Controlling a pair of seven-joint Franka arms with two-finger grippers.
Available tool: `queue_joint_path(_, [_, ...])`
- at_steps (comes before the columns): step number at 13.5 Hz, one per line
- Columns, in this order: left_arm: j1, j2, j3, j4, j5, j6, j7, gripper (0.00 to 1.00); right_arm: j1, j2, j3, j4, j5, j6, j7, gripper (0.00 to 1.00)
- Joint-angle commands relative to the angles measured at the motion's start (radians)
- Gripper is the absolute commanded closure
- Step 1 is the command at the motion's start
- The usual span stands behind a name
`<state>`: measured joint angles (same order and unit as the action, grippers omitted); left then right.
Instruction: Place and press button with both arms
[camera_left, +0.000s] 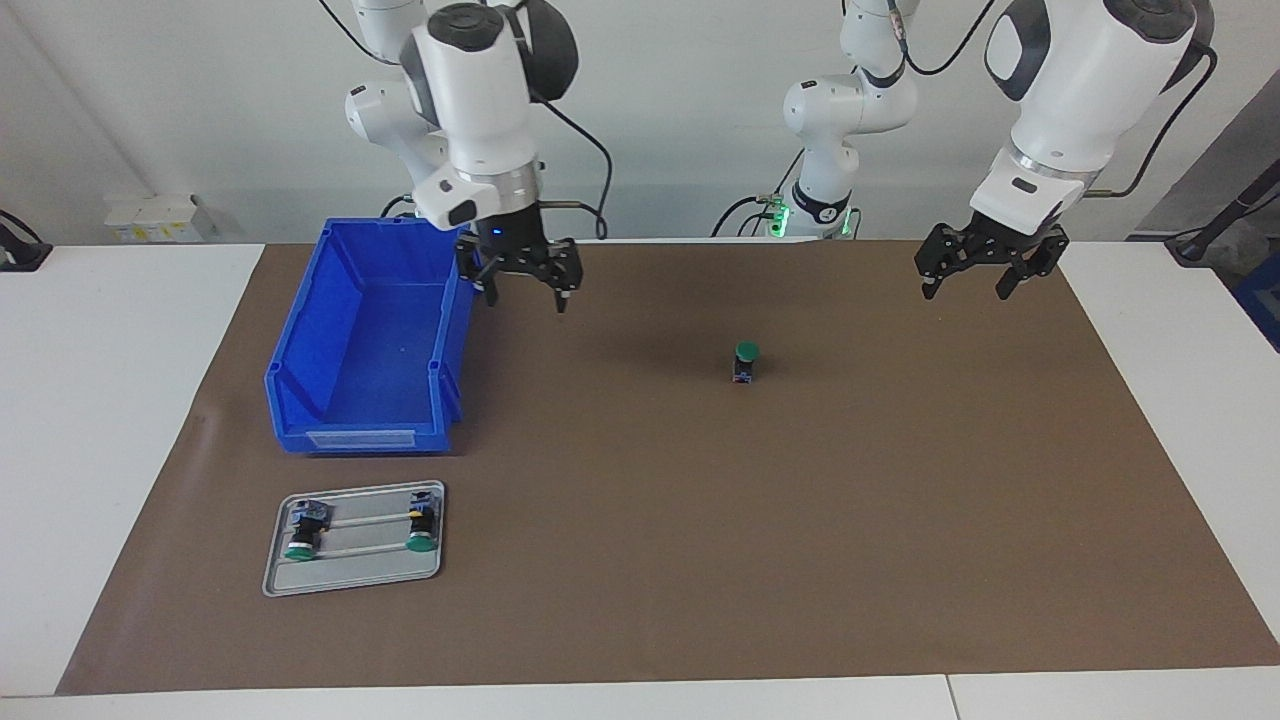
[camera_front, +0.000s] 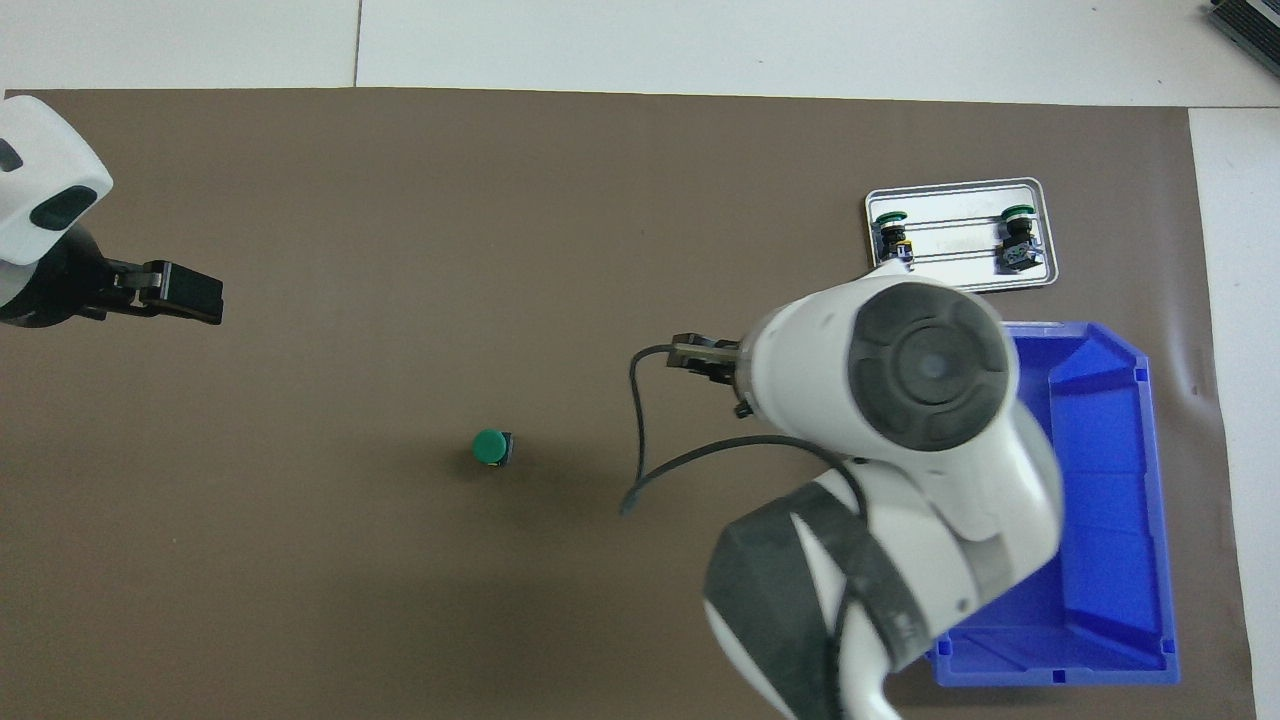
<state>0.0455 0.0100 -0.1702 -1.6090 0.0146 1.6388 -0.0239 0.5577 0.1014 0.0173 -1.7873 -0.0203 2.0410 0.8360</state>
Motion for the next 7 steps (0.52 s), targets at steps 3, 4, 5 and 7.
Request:
queue_joint_path(3, [0.004, -0.027, -0.002, -0.029, 0.016, 0.003, -0.008, 0.0, 0.161, 0.279, -0.008, 0.221, -0.033, 0.111, 0.224, 0.01])
queue_joint_path(4, [0.004, -0.027, 0.0, -0.029, 0.018, 0.003, -0.008, 0.0, 0.18, 0.331, -0.008, 0.279, -0.05, 0.11, 0.254, 0.01])
queue_joint_path(5, [0.004, -0.027, 0.0, -0.029, 0.016, 0.003, -0.008, 0.0, 0.204, 0.387, -0.008, 0.329, -0.081, 0.111, 0.284, 0.01])
queue_joint_path(7, [0.004, -0.027, 0.0, -0.029, 0.016, 0.003, -0.008, 0.0, 0.264, 0.531, -0.01, 0.438, -0.139, 0.148, 0.375, 0.01])
